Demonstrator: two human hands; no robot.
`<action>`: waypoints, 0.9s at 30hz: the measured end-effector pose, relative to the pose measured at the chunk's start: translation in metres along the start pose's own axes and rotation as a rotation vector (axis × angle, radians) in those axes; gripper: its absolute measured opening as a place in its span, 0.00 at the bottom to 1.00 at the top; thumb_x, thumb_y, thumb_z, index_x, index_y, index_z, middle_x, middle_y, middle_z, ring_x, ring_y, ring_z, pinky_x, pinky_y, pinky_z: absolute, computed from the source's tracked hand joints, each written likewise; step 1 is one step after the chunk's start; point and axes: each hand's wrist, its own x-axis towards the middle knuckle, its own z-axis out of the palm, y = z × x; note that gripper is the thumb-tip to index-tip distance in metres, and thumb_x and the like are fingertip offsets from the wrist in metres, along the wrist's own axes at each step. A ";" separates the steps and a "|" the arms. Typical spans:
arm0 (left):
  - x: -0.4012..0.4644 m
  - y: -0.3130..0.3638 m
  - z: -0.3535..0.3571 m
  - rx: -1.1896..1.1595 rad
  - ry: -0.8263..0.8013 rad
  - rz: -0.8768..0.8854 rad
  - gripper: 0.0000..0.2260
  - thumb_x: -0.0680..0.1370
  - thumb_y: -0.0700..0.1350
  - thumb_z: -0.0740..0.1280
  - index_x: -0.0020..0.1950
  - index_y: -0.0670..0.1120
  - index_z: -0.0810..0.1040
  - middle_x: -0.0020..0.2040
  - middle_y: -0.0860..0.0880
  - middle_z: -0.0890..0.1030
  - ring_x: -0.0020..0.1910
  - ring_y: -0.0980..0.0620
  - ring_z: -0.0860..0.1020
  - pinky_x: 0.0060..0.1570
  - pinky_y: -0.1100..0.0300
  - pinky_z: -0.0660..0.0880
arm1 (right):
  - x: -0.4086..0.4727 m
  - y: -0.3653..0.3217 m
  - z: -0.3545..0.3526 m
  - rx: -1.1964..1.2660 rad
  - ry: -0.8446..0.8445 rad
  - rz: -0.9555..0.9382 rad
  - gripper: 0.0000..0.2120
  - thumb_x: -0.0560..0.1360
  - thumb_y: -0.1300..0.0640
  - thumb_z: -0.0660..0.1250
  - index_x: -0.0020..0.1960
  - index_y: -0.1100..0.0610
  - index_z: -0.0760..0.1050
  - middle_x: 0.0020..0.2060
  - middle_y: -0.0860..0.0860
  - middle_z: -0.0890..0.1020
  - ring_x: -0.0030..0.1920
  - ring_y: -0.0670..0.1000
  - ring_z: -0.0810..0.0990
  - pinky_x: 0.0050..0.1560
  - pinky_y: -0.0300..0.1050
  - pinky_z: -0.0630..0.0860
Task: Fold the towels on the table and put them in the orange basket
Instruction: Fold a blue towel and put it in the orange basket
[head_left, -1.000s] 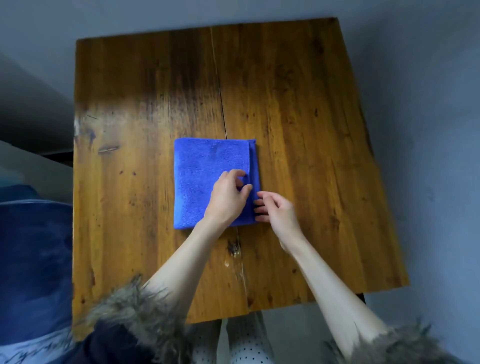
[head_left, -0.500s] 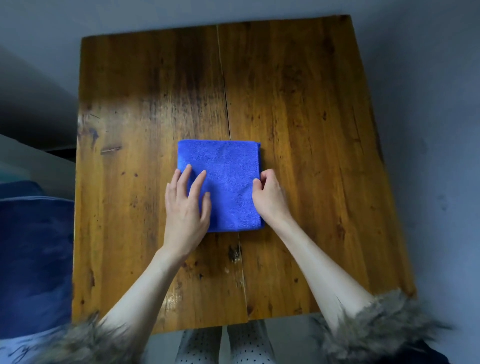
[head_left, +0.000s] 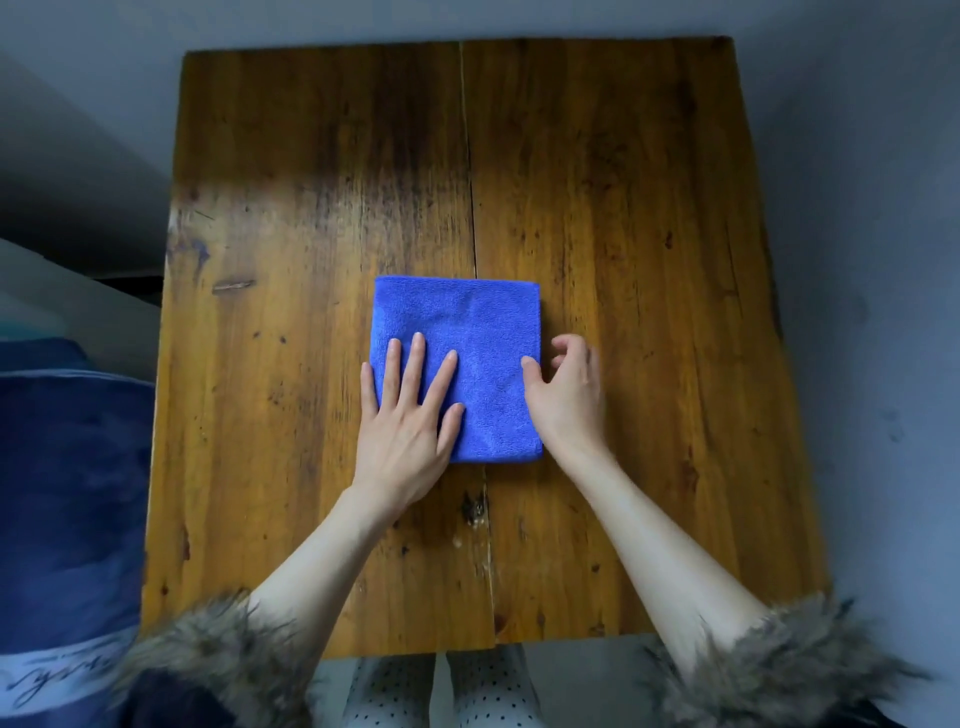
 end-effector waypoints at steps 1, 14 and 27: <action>0.000 0.000 -0.004 -0.034 0.010 -0.001 0.24 0.80 0.54 0.49 0.75 0.49 0.60 0.76 0.42 0.56 0.76 0.41 0.51 0.72 0.40 0.46 | -0.005 -0.002 0.001 -0.086 0.112 -0.153 0.16 0.77 0.57 0.62 0.64 0.60 0.69 0.60 0.56 0.73 0.59 0.55 0.73 0.57 0.47 0.72; 0.059 -0.025 0.000 -0.003 0.085 0.065 0.25 0.80 0.54 0.50 0.75 0.46 0.61 0.76 0.42 0.58 0.76 0.43 0.55 0.73 0.45 0.49 | 0.024 0.017 0.037 -0.579 -0.013 -0.559 0.27 0.79 0.48 0.47 0.75 0.57 0.57 0.75 0.54 0.58 0.76 0.53 0.53 0.73 0.62 0.51; 0.012 -0.014 0.007 -0.038 0.050 -0.004 0.24 0.79 0.52 0.51 0.75 0.47 0.61 0.76 0.45 0.58 0.76 0.45 0.52 0.72 0.43 0.50 | -0.014 0.030 0.040 -0.572 -0.017 -0.625 0.26 0.79 0.50 0.51 0.74 0.58 0.60 0.74 0.55 0.61 0.75 0.53 0.55 0.73 0.59 0.49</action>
